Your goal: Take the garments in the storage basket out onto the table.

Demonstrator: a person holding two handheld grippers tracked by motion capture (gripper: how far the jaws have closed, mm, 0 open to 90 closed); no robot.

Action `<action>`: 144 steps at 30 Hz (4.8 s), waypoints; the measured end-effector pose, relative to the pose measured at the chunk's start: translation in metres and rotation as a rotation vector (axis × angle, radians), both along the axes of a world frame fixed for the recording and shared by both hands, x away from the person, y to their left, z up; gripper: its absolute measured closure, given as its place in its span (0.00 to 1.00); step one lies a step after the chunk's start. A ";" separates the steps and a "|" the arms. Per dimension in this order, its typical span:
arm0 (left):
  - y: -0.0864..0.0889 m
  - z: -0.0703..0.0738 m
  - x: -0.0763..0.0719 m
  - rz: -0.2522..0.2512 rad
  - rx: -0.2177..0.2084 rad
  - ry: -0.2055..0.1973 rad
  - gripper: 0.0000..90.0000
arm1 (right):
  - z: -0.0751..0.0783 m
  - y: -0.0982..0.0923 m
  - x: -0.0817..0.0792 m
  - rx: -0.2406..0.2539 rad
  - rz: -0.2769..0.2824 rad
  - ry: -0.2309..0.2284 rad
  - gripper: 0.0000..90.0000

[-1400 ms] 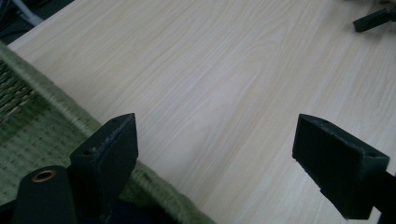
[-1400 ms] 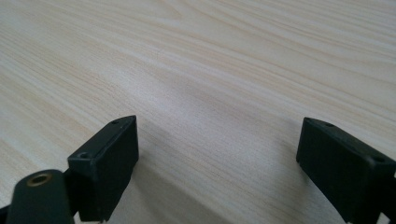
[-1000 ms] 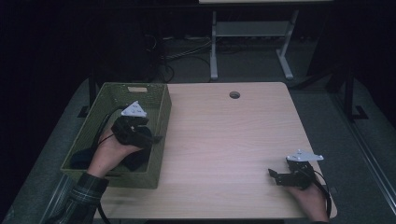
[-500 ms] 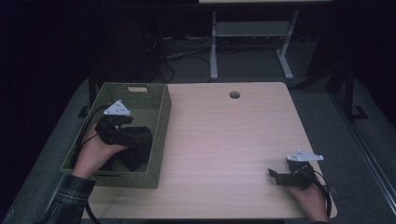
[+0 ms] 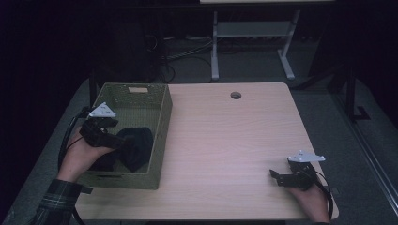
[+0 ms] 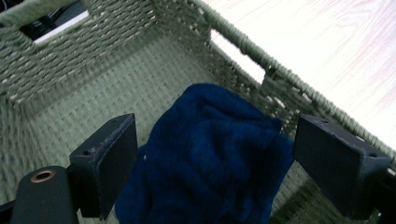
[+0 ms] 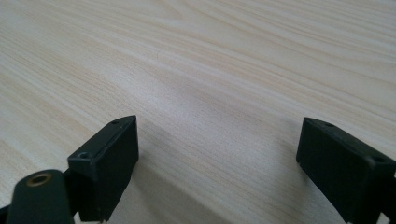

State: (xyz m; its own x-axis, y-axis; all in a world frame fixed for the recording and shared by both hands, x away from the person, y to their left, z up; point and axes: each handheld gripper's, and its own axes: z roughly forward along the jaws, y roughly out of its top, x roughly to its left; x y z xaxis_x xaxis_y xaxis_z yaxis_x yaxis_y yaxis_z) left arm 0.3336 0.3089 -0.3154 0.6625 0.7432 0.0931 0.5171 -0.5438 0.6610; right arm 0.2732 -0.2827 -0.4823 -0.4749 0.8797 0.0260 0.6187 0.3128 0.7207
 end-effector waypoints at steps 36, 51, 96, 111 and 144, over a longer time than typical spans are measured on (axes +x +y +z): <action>0.020 -0.037 0.005 0.076 0.095 0.156 0.15 | 0.000 0.000 0.000 0.001 -0.001 0.000 0.14; 0.011 -0.057 0.015 0.077 0.134 0.271 0.15 | 0.000 0.000 0.000 0.001 -0.001 0.000 0.14; 0.018 -0.034 0.022 0.052 0.099 0.361 0.83 | 0.000 0.000 0.000 0.000 0.000 0.000 0.14; 0.018 -0.008 0.020 0.045 0.040 0.302 0.84 | 0.000 0.000 0.000 0.002 0.000 0.001 0.14; 0.013 0.069 0.017 0.056 -0.020 0.136 0.86 | 0.000 0.000 0.000 0.002 0.000 0.000 0.14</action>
State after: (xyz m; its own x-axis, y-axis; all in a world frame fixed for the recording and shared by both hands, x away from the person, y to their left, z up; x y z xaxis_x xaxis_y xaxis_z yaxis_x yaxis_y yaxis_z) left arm 0.3501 0.3222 -0.2465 0.6258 0.7799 -0.0099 0.6318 -0.4993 0.5929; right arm 0.2730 -0.2826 -0.4821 -0.4750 0.8795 0.0280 0.6189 0.3113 0.7212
